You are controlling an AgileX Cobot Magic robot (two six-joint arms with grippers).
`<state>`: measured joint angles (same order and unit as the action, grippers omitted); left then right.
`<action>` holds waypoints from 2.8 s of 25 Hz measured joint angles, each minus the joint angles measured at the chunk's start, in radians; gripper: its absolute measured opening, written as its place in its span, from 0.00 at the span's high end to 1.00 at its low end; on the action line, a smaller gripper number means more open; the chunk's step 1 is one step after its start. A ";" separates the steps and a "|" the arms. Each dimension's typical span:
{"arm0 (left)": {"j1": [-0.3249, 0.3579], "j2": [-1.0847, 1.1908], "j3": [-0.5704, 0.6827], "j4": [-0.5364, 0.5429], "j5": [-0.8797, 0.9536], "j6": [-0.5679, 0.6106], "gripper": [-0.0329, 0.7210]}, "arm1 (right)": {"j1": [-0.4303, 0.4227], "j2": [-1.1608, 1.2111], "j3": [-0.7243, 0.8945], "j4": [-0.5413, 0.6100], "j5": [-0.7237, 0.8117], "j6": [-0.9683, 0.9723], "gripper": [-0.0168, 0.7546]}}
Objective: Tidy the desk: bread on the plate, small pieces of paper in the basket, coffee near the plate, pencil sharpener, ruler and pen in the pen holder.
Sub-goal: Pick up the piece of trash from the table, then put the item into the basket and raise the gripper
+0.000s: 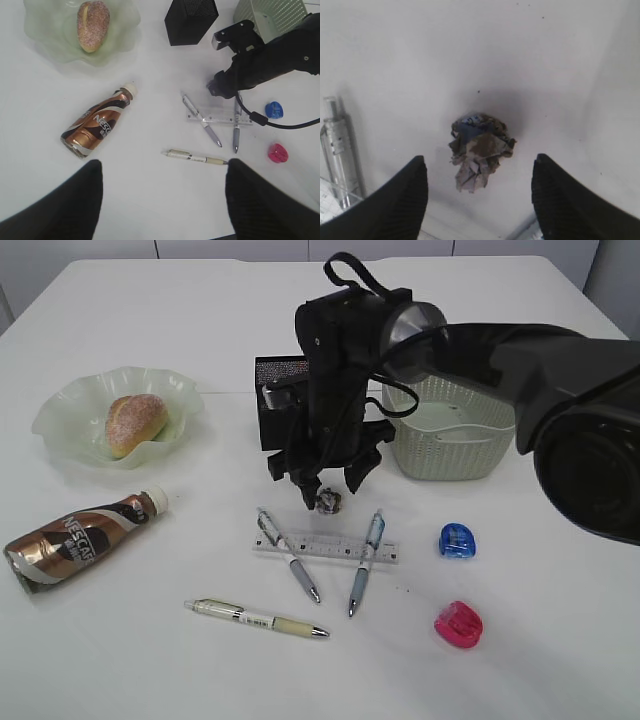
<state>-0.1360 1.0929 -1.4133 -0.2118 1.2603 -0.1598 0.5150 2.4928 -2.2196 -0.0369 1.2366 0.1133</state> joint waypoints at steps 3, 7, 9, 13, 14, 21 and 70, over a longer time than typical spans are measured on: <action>0.000 0.000 0.000 0.002 0.000 0.000 0.21 | 0.000 0.009 0.000 0.000 -0.002 0.000 0.36; 0.000 0.000 0.000 0.003 0.000 0.000 0.21 | 0.000 0.020 0.000 -0.002 -0.002 -0.002 0.36; 0.000 0.000 0.000 0.003 0.000 0.000 0.21 | 0.000 0.027 0.000 -0.002 -0.002 -0.002 0.36; 0.000 0.000 0.000 0.008 0.000 0.000 0.21 | 0.000 0.044 0.000 -0.002 -0.002 -0.002 0.36; 0.000 0.000 0.000 0.011 0.000 0.000 0.21 | 0.000 0.045 0.000 -0.002 -0.002 -0.002 0.36; 0.000 0.000 0.000 0.021 0.000 0.000 0.21 | -0.002 0.048 0.000 -0.003 -0.004 -0.002 0.47; 0.000 0.000 0.000 0.021 0.000 0.000 0.21 | -0.125 -0.183 -0.082 0.018 0.004 0.002 1.00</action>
<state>-0.1360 1.0929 -1.4133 -0.1909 1.2603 -0.1598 0.3903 2.3099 -2.3019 -0.0188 1.2409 0.1154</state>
